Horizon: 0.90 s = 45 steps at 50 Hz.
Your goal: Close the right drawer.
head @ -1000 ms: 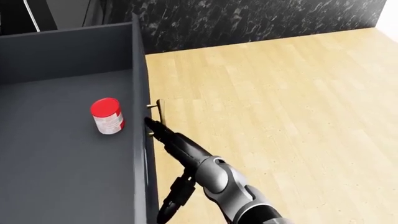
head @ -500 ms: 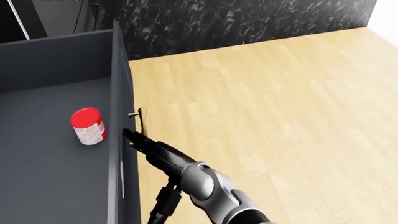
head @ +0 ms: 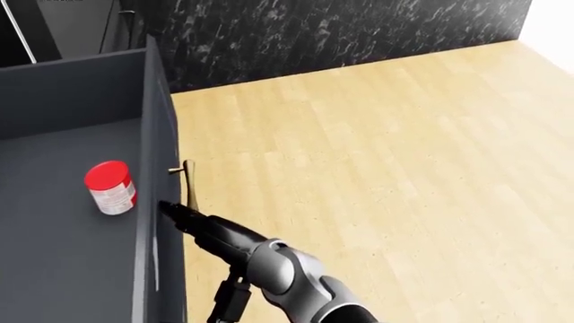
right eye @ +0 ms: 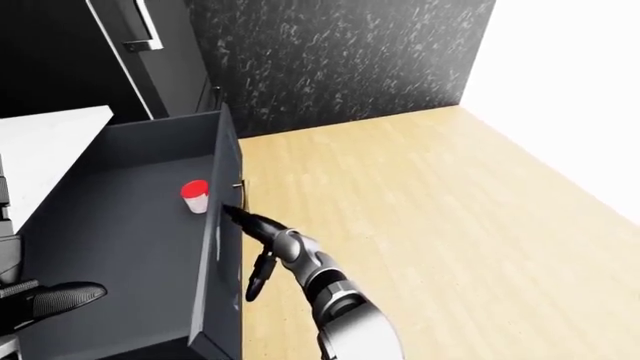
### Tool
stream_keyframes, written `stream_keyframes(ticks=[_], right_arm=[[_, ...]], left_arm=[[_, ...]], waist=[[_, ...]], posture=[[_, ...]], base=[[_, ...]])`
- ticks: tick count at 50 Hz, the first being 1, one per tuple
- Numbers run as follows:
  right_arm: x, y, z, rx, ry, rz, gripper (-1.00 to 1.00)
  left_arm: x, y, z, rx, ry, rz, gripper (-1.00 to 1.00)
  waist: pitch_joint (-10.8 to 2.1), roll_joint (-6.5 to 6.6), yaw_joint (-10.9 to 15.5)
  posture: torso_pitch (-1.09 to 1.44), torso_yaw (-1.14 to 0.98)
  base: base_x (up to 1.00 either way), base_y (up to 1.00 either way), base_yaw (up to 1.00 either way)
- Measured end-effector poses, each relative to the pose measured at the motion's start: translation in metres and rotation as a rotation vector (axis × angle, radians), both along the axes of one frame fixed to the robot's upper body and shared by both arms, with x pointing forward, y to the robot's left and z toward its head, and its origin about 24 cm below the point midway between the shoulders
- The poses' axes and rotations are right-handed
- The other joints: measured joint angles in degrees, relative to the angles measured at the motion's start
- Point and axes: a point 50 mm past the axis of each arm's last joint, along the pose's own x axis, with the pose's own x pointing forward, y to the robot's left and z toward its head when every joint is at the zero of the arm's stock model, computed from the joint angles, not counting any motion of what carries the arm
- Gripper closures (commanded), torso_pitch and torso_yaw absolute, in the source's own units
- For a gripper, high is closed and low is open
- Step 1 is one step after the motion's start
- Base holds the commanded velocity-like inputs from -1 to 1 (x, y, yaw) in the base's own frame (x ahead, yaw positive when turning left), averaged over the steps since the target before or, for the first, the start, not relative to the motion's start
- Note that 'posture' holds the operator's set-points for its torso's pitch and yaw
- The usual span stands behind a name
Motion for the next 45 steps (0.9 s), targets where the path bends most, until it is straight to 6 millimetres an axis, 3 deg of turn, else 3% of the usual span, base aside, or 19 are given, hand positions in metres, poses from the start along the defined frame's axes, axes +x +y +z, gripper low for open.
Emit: stream_keyframes(ticks=[34,40,45], right_arm=[[-0.015,0.019,-0.004,-0.061,0.050,0.174,-1.00],[-0.014,0.020,-0.003,-0.061,0.059,0.189,-1.00],[-0.003,0.013,0.009,-0.068,0.065,0.195,-1.00]], left_arm=[[-0.001,0.003,0.003,-0.010,-0.005,0.005,-1.00],[-0.001,0.003,0.002,-0.009,-0.005,0.004,-1.00],[0.000,0.003,0.002,-0.010,-0.003,0.004,-1.00]], waist=[[-0.11,0.69,-0.57],[0.22,0.64,-0.25],[1.01,0.33,0.39]], posture=[[0.00,0.00],[0.00,0.00],[0.00,0.00]], base=[[0.00,0.00,0.00],[0.00,0.00,0.00],[0.00,0.00,0.00]])
